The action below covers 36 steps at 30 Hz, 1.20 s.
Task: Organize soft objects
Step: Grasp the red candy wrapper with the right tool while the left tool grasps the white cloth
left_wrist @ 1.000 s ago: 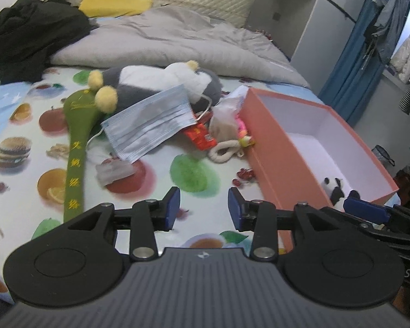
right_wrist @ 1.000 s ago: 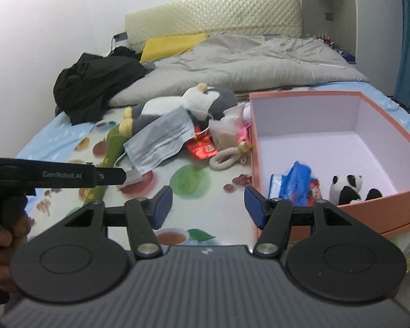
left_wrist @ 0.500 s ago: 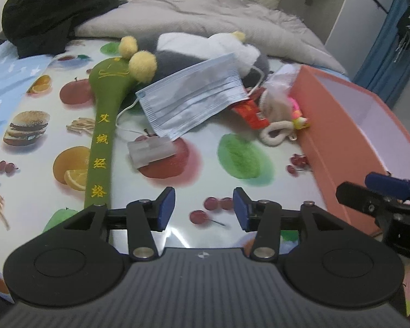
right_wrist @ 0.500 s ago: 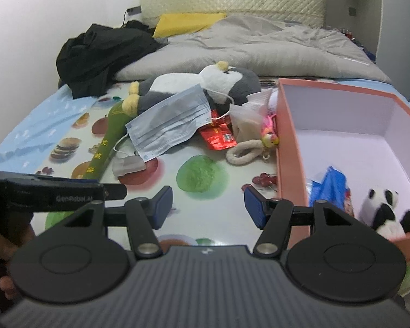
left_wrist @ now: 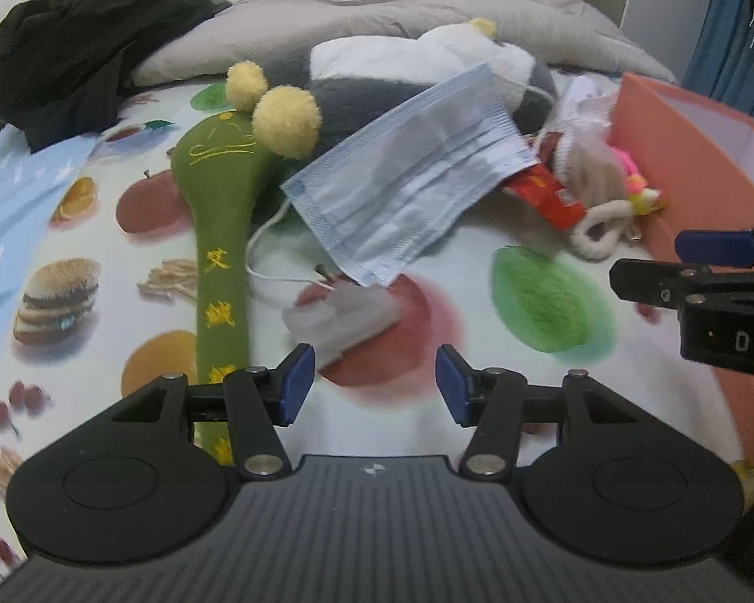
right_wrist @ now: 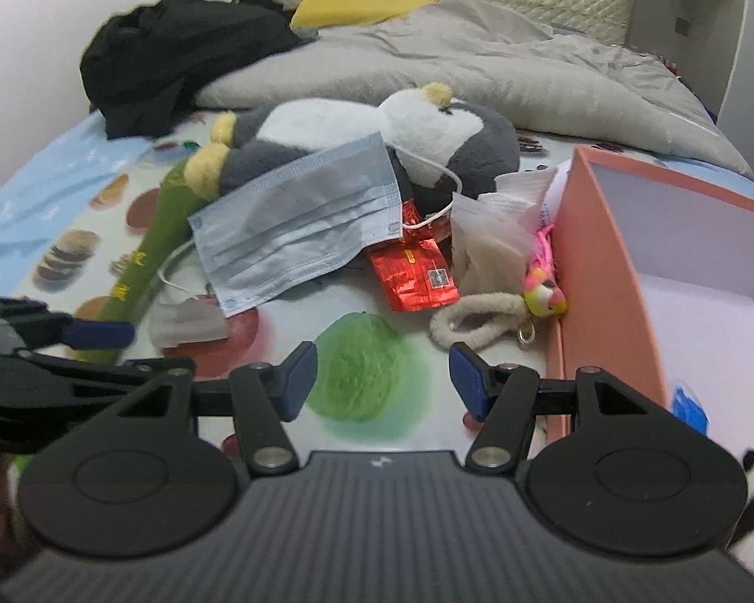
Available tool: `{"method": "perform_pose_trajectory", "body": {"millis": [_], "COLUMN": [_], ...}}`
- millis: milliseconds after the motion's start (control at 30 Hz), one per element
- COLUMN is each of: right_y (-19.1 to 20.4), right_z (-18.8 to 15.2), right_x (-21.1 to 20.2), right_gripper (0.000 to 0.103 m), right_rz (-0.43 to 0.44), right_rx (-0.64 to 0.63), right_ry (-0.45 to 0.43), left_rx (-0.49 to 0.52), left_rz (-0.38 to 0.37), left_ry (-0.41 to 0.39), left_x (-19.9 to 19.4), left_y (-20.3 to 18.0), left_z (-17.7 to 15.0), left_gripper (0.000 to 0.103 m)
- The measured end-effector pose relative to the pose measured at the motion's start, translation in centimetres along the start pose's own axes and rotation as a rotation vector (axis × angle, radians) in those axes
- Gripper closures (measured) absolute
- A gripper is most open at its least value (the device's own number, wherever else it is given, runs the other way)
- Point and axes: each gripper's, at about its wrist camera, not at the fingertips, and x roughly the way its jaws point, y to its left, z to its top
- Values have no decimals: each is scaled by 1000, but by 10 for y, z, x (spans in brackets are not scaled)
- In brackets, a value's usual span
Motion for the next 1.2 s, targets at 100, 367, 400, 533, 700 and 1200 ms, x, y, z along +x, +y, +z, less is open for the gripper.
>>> {"method": "perform_pose_trajectory", "body": {"millis": [100, 367, 400, 533, 700, 1200], "right_y": [4, 14, 16, 21, 27, 34], "right_z": [5, 17, 17, 18, 16, 10], "right_x": [18, 59, 63, 78, 87, 46], "right_gripper": [42, 45, 47, 55, 81, 99], "right_rz": [-17, -73, -85, -109, -144, -142], "right_rx": [-31, -145, -164, -227, -304, -331], "right_ry": [23, 52, 53, 62, 55, -7], "left_rx": [46, 158, 166, 183, 170, 64], "left_rz": [18, 23, 20, 13, 11, 9], "left_ry": [2, 18, 22, 35, 40, 6], "left_x": [11, 36, 38, 45, 48, 17], "left_y": [3, 7, 8, 10, 16, 14], "left_z": [3, 15, 15, 16, 16, 6], "left_gripper": [43, 43, 43, 43, 52, 78]}}
